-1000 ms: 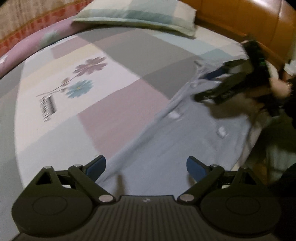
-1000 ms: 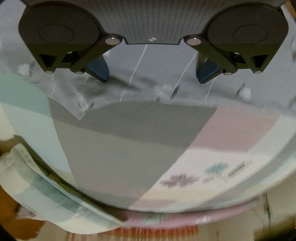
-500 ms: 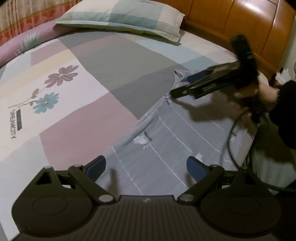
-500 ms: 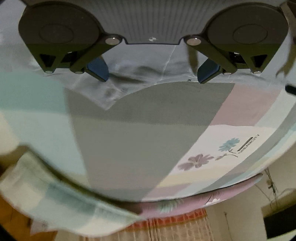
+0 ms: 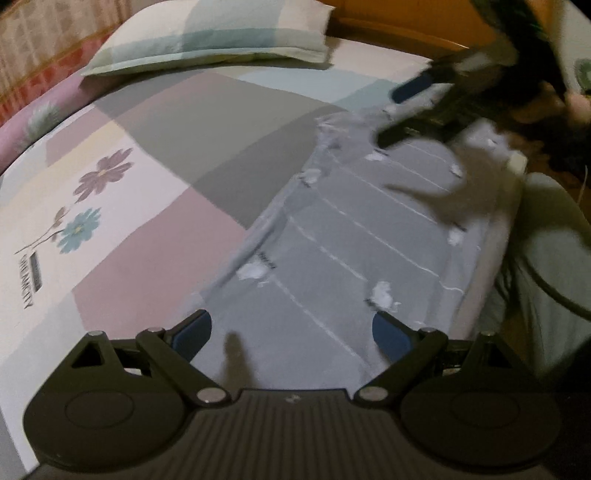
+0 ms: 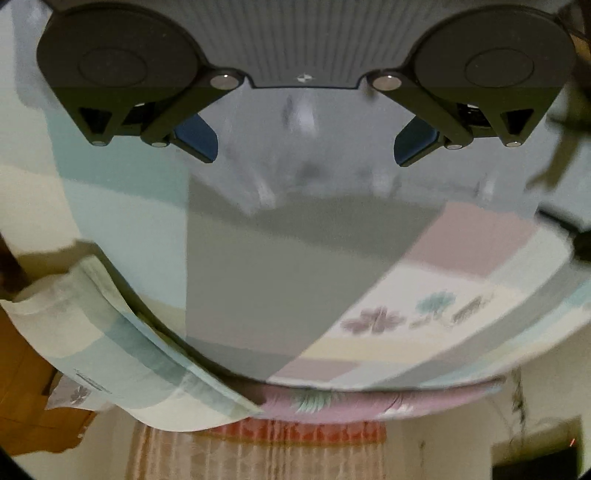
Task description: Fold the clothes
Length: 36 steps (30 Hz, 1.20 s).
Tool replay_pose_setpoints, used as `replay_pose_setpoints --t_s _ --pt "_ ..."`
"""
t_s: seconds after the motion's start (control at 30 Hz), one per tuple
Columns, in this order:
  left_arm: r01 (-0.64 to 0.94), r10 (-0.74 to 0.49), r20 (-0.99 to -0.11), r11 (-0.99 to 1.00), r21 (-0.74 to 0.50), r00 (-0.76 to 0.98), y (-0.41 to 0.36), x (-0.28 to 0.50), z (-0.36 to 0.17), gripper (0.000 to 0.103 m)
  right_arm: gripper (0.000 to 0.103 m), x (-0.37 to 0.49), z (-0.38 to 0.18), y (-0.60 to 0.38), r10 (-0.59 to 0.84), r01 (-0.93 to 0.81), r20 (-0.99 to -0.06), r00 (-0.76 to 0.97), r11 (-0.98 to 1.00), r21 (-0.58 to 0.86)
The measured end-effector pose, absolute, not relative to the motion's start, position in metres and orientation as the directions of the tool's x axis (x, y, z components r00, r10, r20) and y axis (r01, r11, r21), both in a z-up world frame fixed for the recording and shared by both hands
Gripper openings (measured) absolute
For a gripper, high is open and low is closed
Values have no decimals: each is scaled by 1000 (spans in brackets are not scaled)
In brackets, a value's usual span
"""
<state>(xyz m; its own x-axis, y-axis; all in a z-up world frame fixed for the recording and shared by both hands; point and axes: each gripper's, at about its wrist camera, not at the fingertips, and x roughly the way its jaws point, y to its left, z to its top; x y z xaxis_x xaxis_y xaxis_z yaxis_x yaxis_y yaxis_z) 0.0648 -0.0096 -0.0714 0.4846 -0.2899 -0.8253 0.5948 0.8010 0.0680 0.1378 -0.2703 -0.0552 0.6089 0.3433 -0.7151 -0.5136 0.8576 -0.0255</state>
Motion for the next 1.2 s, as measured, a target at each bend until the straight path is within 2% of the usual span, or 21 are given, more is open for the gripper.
replay_pose_setpoints --t_s 0.13,0.3,0.37,0.73,0.87,1.03,1.2 --pt "604 -280 -838 794 73 469 -18 66 -81 94 103 113 -72 -290 330 -548 -764 555 836 -36" --pt "544 -210 -872 836 74 443 -4 70 -95 96 103 108 -98 -313 283 -507 -814 508 862 -17" --pt "518 -199 -880 853 60 431 8 69 -95 96 103 103 -99 -327 301 -491 -806 510 871 14" --pt "461 -170 -880 886 61 443 34 60 -73 94 103 97 -101 -332 287 -491 -802 524 871 -9" --pt "486 -207 -885 874 25 418 26 60 -75 94 103 96 -101 -332 292 -491 -796 530 871 -7" --pt "425 -151 -911 905 29 384 31 69 -92 97 103 94 -102 -334 298 -492 -788 539 871 -7" --pt "413 -144 -891 909 53 431 23 74 -73 95 103 86 -90 -345 234 -464 -793 563 883 -68"
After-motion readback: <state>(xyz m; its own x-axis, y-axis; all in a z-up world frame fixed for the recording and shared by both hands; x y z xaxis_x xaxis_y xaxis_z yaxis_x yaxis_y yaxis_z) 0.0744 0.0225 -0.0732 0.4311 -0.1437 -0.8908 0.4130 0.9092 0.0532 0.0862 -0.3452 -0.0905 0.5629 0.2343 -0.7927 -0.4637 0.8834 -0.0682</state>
